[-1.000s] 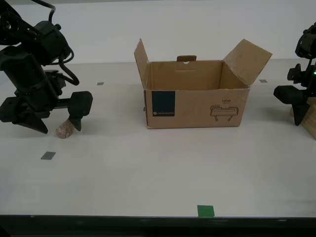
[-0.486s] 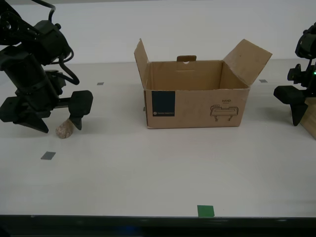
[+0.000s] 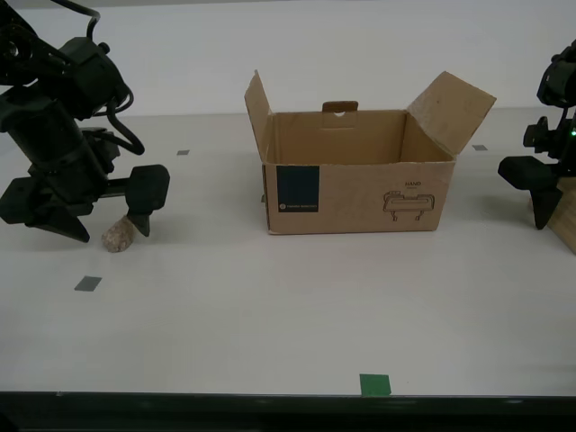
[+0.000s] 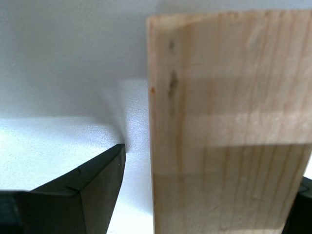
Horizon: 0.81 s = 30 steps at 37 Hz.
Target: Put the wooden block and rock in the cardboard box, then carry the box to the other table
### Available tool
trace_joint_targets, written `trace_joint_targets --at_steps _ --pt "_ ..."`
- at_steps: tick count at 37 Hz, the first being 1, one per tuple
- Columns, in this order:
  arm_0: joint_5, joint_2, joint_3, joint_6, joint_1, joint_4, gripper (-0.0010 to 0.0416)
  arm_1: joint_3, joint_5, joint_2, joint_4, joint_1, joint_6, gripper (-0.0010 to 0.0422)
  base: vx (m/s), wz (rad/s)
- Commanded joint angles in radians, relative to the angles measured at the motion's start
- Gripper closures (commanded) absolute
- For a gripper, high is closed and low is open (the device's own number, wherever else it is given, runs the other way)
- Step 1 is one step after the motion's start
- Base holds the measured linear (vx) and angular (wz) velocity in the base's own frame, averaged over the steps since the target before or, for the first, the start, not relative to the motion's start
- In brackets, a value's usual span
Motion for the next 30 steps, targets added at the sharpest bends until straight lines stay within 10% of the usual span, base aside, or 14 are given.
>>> trace_joint_targets --at_steps 1,30 --pt "0.004 0.0 0.0 0.003 0.0 -0.001 0.014 -0.016 0.0 0.0 0.008 -0.001 -0.004 0.0023 0.0 0.0" --pt "0.004 0.0 0.0 0.008 0.001 -0.001 0.0258 -0.014 0.002 0.0 0.021 -0.001 -0.01 0.0023 0.0 0.0"
